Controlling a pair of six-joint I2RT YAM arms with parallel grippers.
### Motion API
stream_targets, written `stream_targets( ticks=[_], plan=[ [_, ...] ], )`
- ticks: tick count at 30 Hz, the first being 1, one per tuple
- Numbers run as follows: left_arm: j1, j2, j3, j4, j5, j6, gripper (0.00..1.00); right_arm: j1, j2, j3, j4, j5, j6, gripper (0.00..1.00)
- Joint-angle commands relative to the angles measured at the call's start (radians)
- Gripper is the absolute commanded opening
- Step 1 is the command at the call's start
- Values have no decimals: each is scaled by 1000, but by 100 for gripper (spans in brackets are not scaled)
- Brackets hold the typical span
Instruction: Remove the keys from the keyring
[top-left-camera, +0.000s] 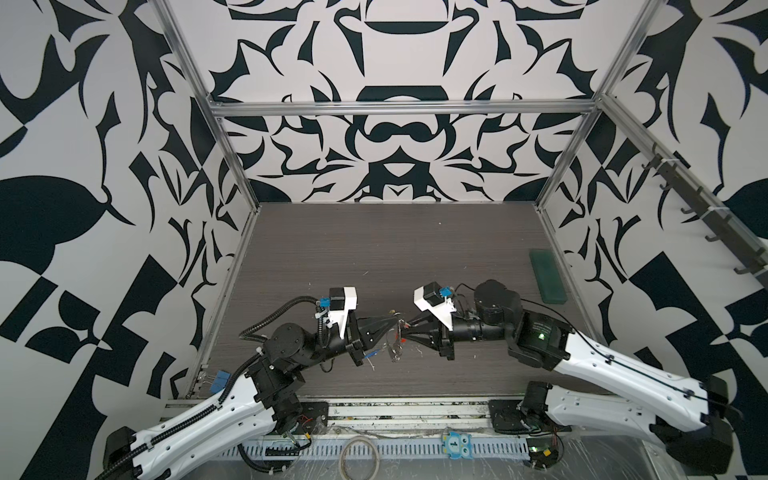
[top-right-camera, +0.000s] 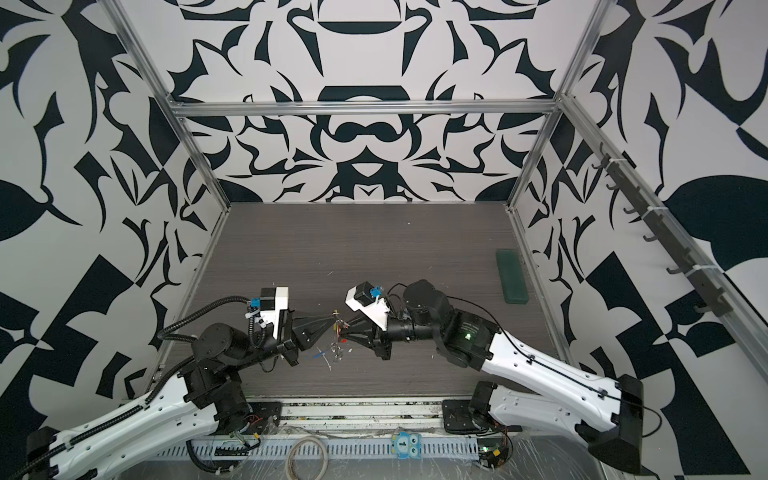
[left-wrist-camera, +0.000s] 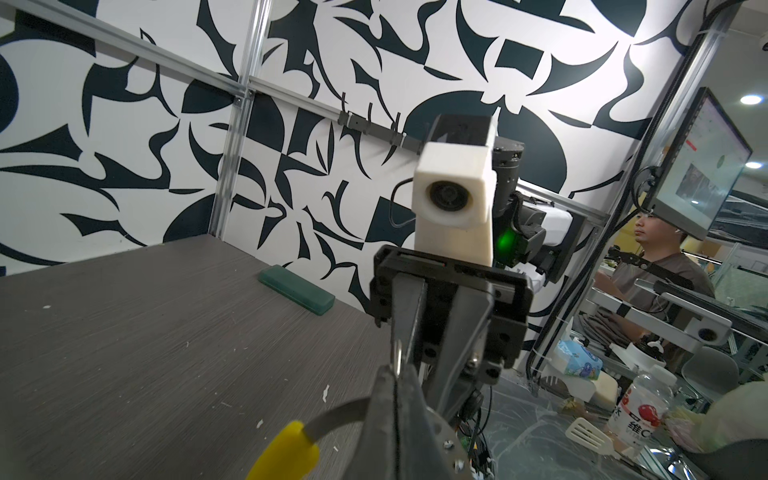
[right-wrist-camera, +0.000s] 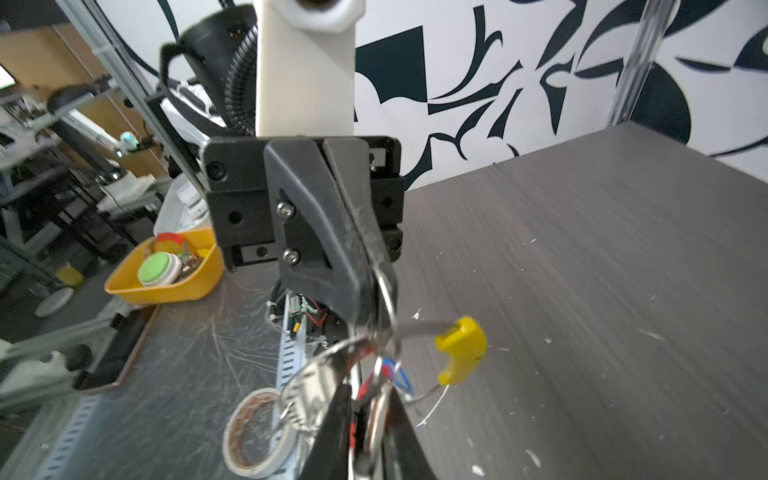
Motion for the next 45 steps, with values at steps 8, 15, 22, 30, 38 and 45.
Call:
stream_targets(
  ticks=[8,15,22,30,38,45],
  plan=[
    [3,-20,33,74,4,0,0,11,-90,88,91,104,55,41],
    [3,-9,29,109,22,-18,0,11,-10,95,215,95,101,43],
    [3,-26,13,128,6,-22,0,11,9,64,256,24,122,42],
    [3,-27,11,136,0,-23,0,10,33,43,279,-13,139,23],
    [3,-41,7,134,-10,-21,0,10,51,33,292,-27,153,20],
    [3,-44,3,136,-12,-23,0,11,55,35,294,-27,158,10]
  ],
)
